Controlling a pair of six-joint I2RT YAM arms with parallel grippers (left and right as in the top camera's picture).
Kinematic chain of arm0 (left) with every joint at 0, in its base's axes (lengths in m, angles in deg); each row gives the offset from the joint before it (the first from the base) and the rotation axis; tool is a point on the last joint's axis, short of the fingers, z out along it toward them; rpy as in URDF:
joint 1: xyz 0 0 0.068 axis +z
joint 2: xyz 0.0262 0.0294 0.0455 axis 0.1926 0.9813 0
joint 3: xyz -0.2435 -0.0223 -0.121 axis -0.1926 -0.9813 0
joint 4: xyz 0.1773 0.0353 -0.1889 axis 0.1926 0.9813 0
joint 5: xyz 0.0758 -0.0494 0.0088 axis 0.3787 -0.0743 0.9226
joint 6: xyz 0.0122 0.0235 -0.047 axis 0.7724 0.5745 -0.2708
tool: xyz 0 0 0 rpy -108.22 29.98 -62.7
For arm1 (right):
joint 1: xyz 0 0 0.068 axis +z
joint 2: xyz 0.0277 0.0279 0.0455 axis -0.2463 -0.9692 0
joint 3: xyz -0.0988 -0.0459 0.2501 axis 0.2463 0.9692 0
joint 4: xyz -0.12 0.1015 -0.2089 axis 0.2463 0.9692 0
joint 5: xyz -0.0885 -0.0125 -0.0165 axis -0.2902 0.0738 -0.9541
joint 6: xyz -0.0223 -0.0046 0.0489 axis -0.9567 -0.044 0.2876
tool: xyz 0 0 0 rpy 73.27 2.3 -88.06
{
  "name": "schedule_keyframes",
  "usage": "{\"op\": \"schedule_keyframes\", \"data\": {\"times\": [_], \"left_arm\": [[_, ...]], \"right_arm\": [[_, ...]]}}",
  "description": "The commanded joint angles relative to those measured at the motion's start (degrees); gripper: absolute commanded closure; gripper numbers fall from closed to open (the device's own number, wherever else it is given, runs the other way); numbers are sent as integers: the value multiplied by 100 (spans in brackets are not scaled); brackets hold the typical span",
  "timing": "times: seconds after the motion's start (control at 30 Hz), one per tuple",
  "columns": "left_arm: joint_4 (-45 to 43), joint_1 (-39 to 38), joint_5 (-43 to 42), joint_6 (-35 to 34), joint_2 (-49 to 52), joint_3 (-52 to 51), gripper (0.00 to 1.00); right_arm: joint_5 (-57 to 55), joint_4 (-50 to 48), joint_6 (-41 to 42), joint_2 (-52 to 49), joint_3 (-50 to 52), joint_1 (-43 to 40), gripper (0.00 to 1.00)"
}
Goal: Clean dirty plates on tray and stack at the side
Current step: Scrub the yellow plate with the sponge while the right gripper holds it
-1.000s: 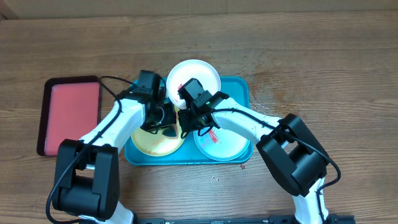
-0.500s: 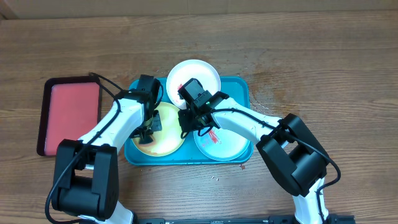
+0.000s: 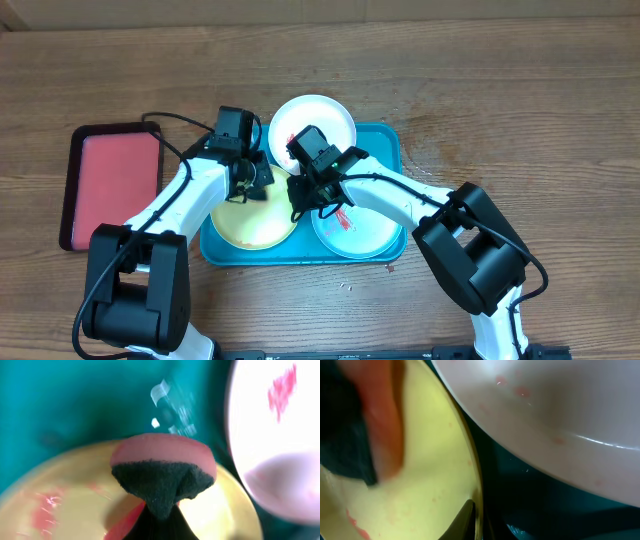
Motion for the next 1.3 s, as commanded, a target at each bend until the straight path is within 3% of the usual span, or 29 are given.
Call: {"op": "schedule_keyframes", "data": {"times": [0.0, 0.13, 0.27, 0.47, 0.7, 0.77, 0.87, 1.0, 1.07, 1.13, 1.27], "left_arm": [[393, -81, -848, -66, 72, 72, 96], [999, -87, -693, 313, 72, 72, 96], [1462, 26, 354, 321, 72, 72, 96], [1362, 413, 780, 431, 109, 72, 96], [1388, 739, 2459, 146, 155, 136, 96], [1388, 737, 2310, 146, 155, 267, 96], [1377, 732, 1368, 238, 101, 522, 96], [1097, 726, -968, 564, 94, 678, 95], [988, 678, -1596, 542, 105, 645, 96], [973, 553, -1663, 511, 109, 573, 96], [909, 361, -999, 424, 166, 236, 96]], "right_arm": [[-140, 24, -17, -94, -61, -22, 92], [-120, 26, -17, -92, -61, -22, 92], [-120, 24, -17, -94, -61, -22, 92], [-120, 28, -17, -92, -61, -22, 92], [-122, 48, -22, -92, -61, -22, 93], [-122, 48, -20, -92, -61, -22, 93], [-122, 46, -20, -92, -61, -22, 93], [-120, 39, -17, -92, -61, -22, 93], [-120, 26, -17, -92, -61, -22, 92], [-120, 13, -17, -92, -61, -22, 93], [-79, -22, -15, -92, -61, -22, 93]]}}
